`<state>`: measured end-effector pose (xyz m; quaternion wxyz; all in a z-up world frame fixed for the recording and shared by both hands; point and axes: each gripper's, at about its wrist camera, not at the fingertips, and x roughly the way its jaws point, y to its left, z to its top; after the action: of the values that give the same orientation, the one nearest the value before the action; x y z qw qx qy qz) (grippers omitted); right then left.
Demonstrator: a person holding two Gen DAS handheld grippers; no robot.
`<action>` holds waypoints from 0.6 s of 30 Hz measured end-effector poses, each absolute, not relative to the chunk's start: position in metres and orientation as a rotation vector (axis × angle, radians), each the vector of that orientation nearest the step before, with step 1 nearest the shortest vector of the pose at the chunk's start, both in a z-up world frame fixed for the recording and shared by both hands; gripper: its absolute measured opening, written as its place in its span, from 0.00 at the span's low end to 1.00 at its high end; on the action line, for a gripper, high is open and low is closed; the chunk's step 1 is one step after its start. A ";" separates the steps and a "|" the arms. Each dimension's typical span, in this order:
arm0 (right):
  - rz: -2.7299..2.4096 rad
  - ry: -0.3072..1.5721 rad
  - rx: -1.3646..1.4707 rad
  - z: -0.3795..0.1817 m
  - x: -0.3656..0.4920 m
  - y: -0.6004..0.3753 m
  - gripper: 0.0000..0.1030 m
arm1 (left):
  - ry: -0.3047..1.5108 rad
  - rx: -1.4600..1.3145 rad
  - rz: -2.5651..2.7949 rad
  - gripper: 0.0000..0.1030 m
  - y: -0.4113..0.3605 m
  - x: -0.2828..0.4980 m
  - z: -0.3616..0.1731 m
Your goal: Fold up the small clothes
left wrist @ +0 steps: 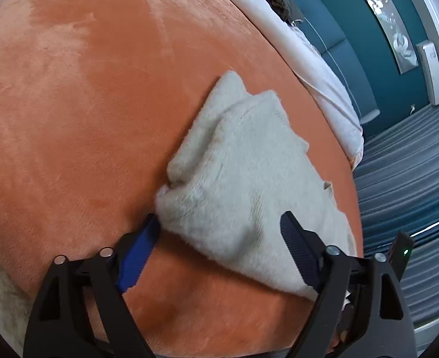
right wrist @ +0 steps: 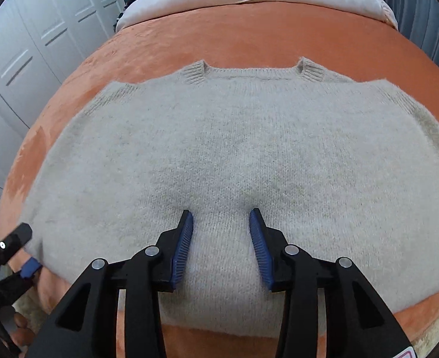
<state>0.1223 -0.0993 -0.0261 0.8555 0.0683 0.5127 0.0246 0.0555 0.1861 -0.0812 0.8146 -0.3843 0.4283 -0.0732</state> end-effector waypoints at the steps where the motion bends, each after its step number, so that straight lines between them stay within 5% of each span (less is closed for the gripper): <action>1: 0.052 1.078 0.134 -0.026 0.123 -0.099 0.40 | 0.911 -0.829 -0.154 0.85 0.186 0.058 -0.081; 3: 0.062 1.074 0.139 -0.027 0.123 -0.101 0.40 | 0.913 -0.821 -0.141 0.84 0.183 0.065 -0.079; 4: 0.070 1.070 0.145 -0.027 0.122 -0.103 0.40 | 0.916 -0.812 -0.141 0.75 0.182 0.069 -0.078; 5: 0.075 1.067 0.150 -0.028 0.120 -0.105 0.40 | 0.926 -0.801 -0.151 0.50 0.181 0.073 -0.076; 7: 0.084 1.059 0.156 -0.028 0.120 -0.107 0.40 | 0.962 -0.818 -0.169 0.22 0.177 0.083 -0.072; 18: 0.122 0.963 0.352 0.012 0.076 -0.169 0.43 | 0.710 -0.390 -0.456 0.16 0.034 0.075 0.099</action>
<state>0.0756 -0.1694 0.0116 0.8698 0.1681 0.4602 0.0584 0.0751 0.0339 0.0987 0.8939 -0.1879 0.3425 -0.2200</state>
